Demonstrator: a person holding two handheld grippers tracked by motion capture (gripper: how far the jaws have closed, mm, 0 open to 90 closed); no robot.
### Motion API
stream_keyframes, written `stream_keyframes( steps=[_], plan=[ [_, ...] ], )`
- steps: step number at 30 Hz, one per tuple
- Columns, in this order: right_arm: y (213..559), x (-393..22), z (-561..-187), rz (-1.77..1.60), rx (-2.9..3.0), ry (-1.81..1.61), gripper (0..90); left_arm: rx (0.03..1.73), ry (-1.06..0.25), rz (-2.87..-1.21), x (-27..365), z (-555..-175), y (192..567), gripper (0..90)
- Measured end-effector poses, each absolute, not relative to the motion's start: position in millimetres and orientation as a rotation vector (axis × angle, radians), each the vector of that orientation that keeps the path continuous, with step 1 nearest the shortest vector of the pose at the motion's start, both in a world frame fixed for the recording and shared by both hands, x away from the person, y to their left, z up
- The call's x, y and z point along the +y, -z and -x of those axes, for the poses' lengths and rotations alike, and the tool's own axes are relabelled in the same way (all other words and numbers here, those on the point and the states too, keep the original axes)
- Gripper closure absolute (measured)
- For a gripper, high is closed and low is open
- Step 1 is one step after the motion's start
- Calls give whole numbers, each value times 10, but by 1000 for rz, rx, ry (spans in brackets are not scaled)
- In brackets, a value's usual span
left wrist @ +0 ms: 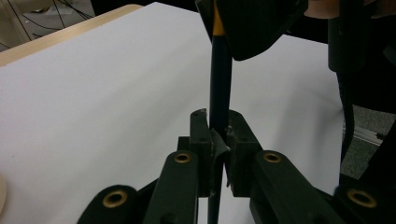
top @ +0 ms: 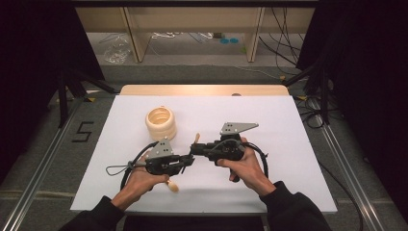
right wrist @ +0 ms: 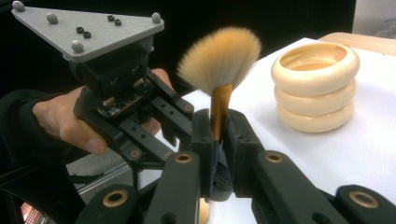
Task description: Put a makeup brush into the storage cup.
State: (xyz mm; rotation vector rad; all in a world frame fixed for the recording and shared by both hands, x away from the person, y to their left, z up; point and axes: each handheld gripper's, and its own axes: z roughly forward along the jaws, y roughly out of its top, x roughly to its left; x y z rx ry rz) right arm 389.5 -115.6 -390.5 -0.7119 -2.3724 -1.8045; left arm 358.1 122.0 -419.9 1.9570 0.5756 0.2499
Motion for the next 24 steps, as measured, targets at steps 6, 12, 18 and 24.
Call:
stream_keyframes(
  steps=[6,12,18,24],
  plan=[
    [3889,-1149,-3882,687,-2388,1818,838,563,-247,-1958,1213,-3583,4201,832],
    [3905,-1136,-3894,688,-2372,1825,824,548,-250,-1961,1213,-3590,4201,832],
    [3894,-1139,-3883,687,-2410,1810,848,548,-229,-1953,1194,-3585,4209,830],
    [3903,-1129,-3884,676,-2386,1823,849,569,-215,-1937,1189,-3578,4213,821]
  ],
)
